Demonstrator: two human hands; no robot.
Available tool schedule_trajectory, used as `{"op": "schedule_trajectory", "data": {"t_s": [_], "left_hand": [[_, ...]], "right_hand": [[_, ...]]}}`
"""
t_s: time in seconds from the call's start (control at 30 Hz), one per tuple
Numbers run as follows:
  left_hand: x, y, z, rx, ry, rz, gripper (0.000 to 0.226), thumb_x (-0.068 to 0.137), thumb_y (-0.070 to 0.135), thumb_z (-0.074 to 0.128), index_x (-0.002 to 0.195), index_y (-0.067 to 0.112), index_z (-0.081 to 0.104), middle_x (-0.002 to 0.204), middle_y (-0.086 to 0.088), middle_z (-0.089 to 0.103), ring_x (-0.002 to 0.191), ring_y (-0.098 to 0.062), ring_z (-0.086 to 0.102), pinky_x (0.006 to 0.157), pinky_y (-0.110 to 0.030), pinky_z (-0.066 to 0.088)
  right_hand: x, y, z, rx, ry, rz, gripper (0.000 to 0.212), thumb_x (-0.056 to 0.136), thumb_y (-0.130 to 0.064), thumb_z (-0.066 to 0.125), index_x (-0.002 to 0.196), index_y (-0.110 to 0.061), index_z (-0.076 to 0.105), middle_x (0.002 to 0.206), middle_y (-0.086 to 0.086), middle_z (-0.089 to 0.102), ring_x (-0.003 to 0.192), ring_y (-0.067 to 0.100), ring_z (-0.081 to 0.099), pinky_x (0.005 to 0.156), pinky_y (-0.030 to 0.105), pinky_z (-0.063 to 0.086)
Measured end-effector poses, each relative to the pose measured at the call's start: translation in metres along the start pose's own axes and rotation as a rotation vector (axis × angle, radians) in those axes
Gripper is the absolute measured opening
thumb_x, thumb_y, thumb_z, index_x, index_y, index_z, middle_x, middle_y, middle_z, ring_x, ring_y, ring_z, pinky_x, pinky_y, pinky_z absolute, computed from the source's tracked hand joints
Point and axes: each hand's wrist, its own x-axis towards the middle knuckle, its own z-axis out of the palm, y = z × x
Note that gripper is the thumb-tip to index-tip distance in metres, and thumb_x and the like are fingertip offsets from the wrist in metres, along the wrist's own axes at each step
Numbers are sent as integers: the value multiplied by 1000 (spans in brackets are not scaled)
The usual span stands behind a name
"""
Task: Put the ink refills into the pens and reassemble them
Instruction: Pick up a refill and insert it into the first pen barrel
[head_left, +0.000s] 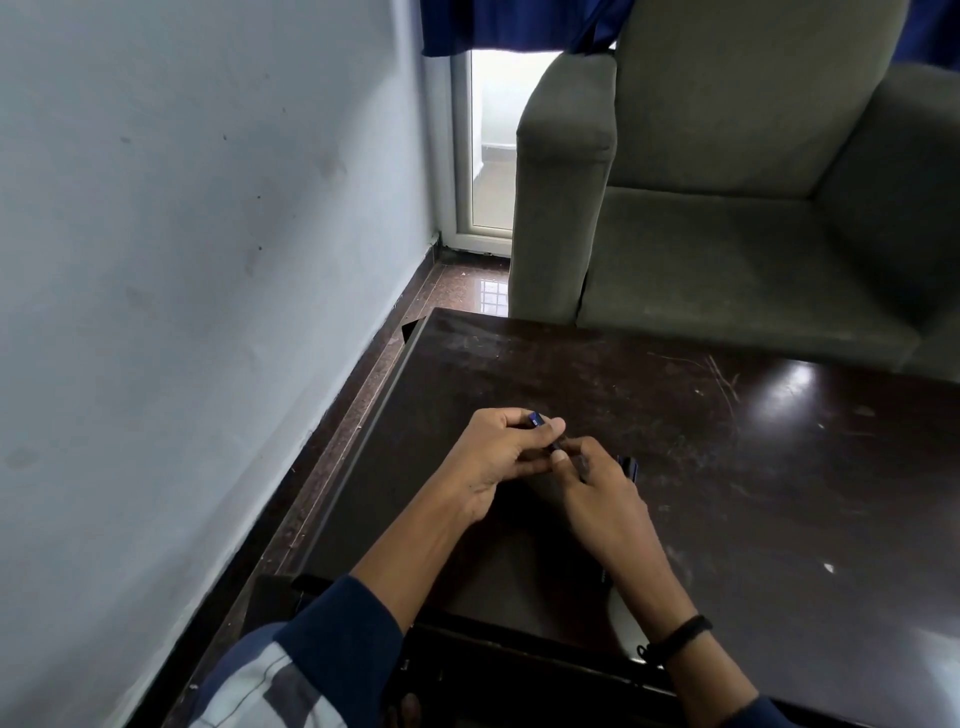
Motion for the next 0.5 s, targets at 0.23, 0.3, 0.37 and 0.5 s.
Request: {"op": "schedule_trajectory", "data": {"t_s": [0.23, 0.3, 0.37, 0.5], "left_hand": [[4, 2, -2, -22, 82, -7, 23, 90, 17, 76, 104, -1, 73, 97, -15, 74, 81, -20, 74, 73, -28, 62], [3, 6, -4, -41, 126, -8, 20, 90, 17, 75, 103, 2, 74, 96, -14, 76, 82, -22, 75, 75, -29, 62], [3, 9, -6, 3, 181, 5, 15, 92, 18, 74, 102, 7, 74, 96, -13, 76, 82, -22, 75, 73, -29, 62], [6, 3, -8, 579, 222, 95, 6, 91, 26, 73, 96, 25, 72, 89, -1, 75, 74, -13, 72, 76, -36, 62]], "right_hand": [[8, 8, -10, -5, -34, 11, 14, 105, -43, 47, 100, -40, 60, 78, -6, 64, 77, 18, 63, 73, 42, 52], [8, 8, -13, -9, -34, 29, 13, 104, -41, 50, 96, -38, 61, 81, -7, 66, 79, 18, 65, 79, 45, 59], [10, 9, -16, -6, -9, 46, 12, 102, -39, 54, 94, -36, 62, 89, -6, 67, 81, 19, 68, 85, 49, 59], [12, 11, -19, 131, 154, 61, 4, 99, -33, 64, 98, -30, 67, 94, -3, 64, 77, 16, 69, 79, 44, 63]]}}
